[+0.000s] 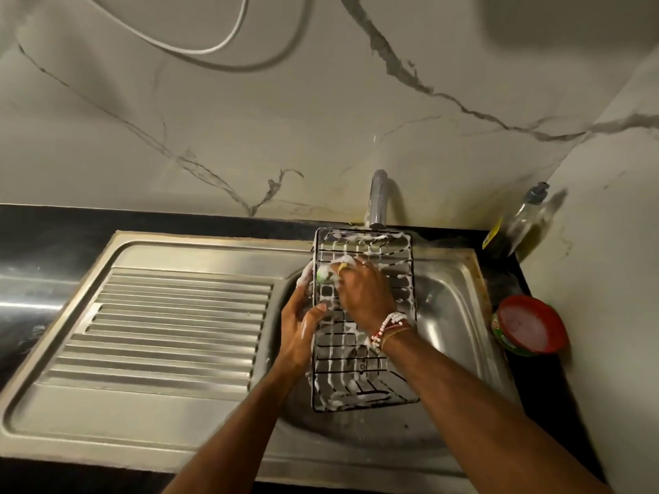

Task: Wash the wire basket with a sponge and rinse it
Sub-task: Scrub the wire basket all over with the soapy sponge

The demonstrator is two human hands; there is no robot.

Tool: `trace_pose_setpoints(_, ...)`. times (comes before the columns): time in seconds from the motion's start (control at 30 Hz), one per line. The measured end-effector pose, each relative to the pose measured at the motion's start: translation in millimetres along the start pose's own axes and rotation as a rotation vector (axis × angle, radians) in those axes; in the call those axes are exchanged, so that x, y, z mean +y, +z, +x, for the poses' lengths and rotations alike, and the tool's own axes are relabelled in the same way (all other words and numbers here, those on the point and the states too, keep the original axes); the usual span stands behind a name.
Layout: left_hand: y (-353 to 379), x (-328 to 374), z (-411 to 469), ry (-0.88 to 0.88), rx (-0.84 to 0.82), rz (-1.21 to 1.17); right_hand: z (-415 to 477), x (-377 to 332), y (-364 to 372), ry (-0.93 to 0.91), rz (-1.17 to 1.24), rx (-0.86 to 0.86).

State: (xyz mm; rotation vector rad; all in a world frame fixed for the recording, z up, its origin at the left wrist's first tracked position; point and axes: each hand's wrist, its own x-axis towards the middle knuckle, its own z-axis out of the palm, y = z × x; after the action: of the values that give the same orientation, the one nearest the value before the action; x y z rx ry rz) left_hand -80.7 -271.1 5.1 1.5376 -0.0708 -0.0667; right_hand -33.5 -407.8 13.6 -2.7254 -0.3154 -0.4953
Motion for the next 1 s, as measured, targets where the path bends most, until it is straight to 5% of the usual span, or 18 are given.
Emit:
trace_pose_setpoints(0.23,-17,-14,12,-0.081,0.122,0.022,-56,-19,-1,-0.205,0.011,-0.350)
trace_pose_setpoints(0.4,-15,-14,3,-0.055,0.093,0.039,-38,-20,-19,-0.139,0.057,-0.672)
trace_pose_setpoints(0.47,-15,-15,4,-0.040,0.087,0.057,-32,-19,-23,-0.128,0.093,-0.600)
trace_pose_setpoints(0.57,-19,-16,6,-0.005,0.065,0.050,-16,-7,-25,-0.114,-0.094,-0.169)
trace_pose_setpoints(0.63,-19,-14,4,0.010,0.063,0.043,-5,-2,-27,-0.116,-0.214,-0.065)
trace_pose_setpoints(1.0,-25,-21,12,0.015,0.080,0.047,-58,-2,3,-0.212,-0.032,-0.559)
